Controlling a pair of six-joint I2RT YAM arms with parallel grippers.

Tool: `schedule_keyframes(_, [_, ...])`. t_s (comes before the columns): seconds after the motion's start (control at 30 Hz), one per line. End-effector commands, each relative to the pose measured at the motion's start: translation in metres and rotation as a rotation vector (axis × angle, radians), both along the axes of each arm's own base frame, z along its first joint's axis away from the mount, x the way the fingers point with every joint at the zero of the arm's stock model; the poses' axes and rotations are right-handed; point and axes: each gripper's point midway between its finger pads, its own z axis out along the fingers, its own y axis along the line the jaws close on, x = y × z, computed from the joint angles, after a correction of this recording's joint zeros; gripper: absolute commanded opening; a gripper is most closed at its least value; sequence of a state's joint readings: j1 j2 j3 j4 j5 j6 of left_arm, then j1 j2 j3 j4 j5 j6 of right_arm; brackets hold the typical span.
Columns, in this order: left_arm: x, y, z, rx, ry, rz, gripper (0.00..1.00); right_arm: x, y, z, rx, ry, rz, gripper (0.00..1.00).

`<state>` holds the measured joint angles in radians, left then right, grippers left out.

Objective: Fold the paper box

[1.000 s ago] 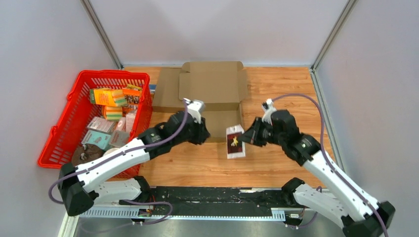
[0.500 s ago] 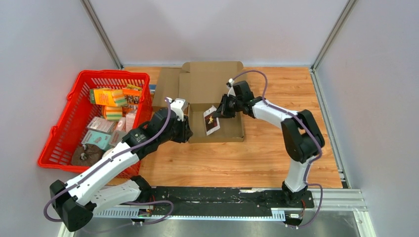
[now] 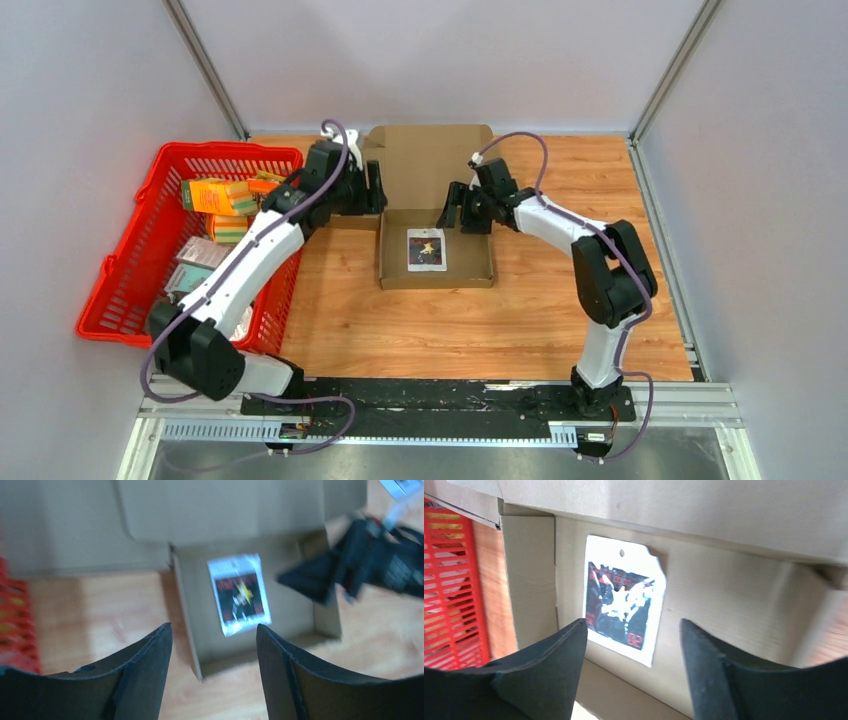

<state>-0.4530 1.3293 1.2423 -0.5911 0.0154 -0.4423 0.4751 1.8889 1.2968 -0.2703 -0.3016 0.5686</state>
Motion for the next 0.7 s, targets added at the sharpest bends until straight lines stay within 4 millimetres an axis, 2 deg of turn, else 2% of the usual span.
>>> schedule_keyframes(0.0, [0.066,0.045,0.047,0.102,-0.157,0.133,0.68,0.044,-0.056,0.074,-0.124,-0.259,-0.020,0.74])
schedule_keyframes(0.03, [0.082,0.051,0.035,0.129,-0.136,0.151,0.57,0.049,-0.069,0.070,-0.163,-0.255,-0.010,0.75])
schedule_keyframes(0.07, [0.097,0.055,0.035,0.129,-0.155,0.162,0.53,0.058,-0.078,0.074,-0.169,-0.266,-0.024,0.76])
schedule_keyframes(0.1, [0.112,0.065,0.044,0.128,-0.175,0.185,0.51,0.074,-0.093,0.085,-0.158,-0.292,-0.052,0.78])
schedule_keyframes(0.13, [0.126,0.065,0.025,0.137,-0.127,0.181,0.51,0.083,-0.099,0.081,-0.153,-0.294,-0.053,0.81])
schedule_keyframes(0.17, [0.133,0.066,0.020,0.139,-0.104,0.179,0.51,0.092,-0.106,0.083,-0.140,-0.296,-0.067,0.84])
schedule_keyframes(0.2, [0.148,0.069,0.031,0.134,-0.131,0.176,0.52,0.109,-0.120,0.096,-0.107,-0.318,-0.094,0.85])
schedule_keyframes(0.23, [0.161,0.062,0.007,0.136,-0.081,0.139,0.54,0.120,-0.125,0.086,-0.093,-0.299,-0.093,0.85])
schedule_keyframes(0.27, [0.163,0.063,-0.002,0.154,-0.039,0.132,0.55,0.128,-0.128,0.087,-0.072,-0.297,-0.090,0.86])
schedule_keyframes(0.3, [0.174,0.063,0.010,0.165,-0.064,0.135,0.55,0.137,-0.136,0.087,-0.047,-0.296,-0.089,0.86])
schedule_keyframes(0.33, [0.183,0.066,-0.010,0.198,-0.024,0.148,0.55,0.153,-0.138,0.089,-0.038,-0.308,-0.091,0.86])
schedule_keyframes(0.37, [0.185,0.067,-0.015,0.206,-0.010,0.148,0.56,0.160,-0.142,0.086,-0.037,-0.307,-0.092,1.00])
schedule_keyframes(0.4, [0.192,0.065,-0.011,0.199,-0.024,0.143,0.56,0.166,-0.140,0.089,-0.014,-0.313,-0.068,1.00])
schedule_keyframes(0.43, [0.196,0.059,-0.023,0.187,-0.007,0.121,0.58,0.175,-0.138,0.085,-0.005,-0.312,-0.057,1.00])
schedule_keyframes(0.5, [0.205,0.055,-0.026,0.164,-0.016,0.126,0.60,0.180,-0.133,0.082,0.017,-0.318,-0.033,1.00])
schedule_keyframes(0.53, [0.208,0.050,-0.036,0.149,0.003,0.112,0.61,0.185,-0.130,0.079,0.032,-0.332,-0.022,1.00])
schedule_keyframes(0.6, [0.214,0.047,-0.038,0.118,0.012,0.122,0.62,0.187,-0.124,0.077,0.058,-0.340,-0.004,1.00])
schedule_keyframes(0.63, [0.215,0.046,-0.050,0.117,0.043,0.125,0.63,0.189,-0.122,0.077,0.068,-0.353,-0.003,1.00])
schedule_keyframes(0.67, [0.217,0.044,-0.052,0.107,0.051,0.128,0.63,0.189,-0.121,0.074,0.078,-0.349,-0.003,1.00])
